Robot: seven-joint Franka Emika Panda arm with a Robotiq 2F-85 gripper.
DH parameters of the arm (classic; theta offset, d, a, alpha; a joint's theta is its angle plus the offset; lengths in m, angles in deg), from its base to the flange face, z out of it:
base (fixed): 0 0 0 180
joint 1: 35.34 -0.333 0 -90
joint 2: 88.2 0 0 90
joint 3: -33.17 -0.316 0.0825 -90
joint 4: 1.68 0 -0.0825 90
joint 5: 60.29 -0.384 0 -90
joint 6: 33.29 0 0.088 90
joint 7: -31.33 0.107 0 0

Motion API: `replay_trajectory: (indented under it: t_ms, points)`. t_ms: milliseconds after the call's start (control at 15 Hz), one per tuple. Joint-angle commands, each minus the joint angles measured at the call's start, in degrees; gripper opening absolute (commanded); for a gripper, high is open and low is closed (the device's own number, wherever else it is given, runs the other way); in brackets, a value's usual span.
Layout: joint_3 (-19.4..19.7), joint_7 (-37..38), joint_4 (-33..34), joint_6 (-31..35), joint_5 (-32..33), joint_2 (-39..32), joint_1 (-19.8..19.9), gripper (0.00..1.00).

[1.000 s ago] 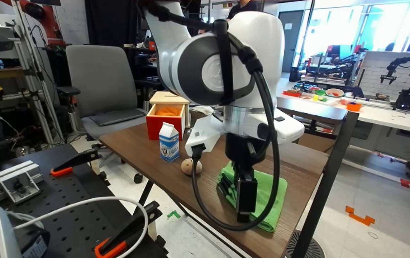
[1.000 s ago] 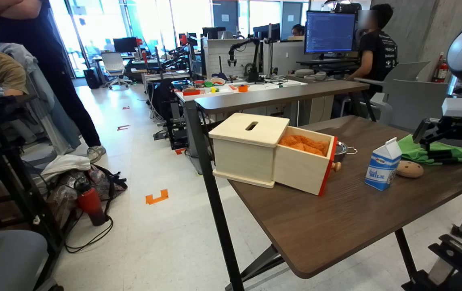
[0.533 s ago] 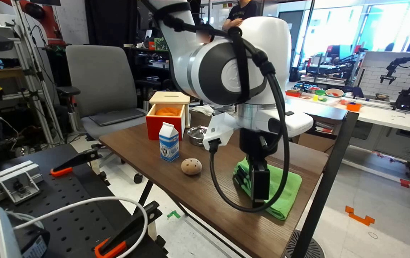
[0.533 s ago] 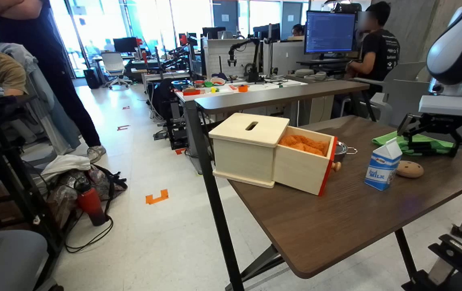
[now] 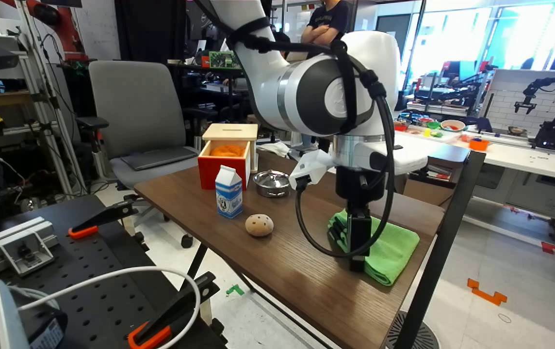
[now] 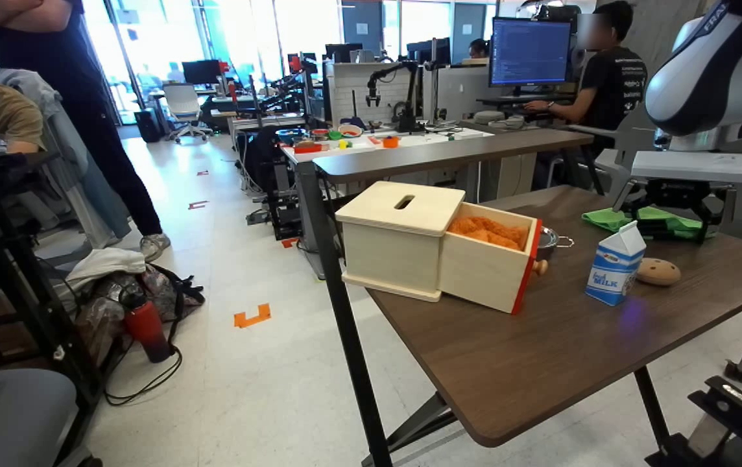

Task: Shift the towel back and forth on the table

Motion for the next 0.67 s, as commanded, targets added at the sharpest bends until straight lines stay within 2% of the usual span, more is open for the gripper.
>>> replay_trajectory:
  t_ms: [0,400,600]
  points:
    - [0.5,5.3,9.6,-4.5,0.5,-6.0,-1.1,1.00]
    - [-0.6,10.1,19.3,-10.5,1.7,-10.0,-1.4,1.00]
    - [-1.4,9.9,20.5,-11.2,2.7,-10.4,-1.3,1.00]
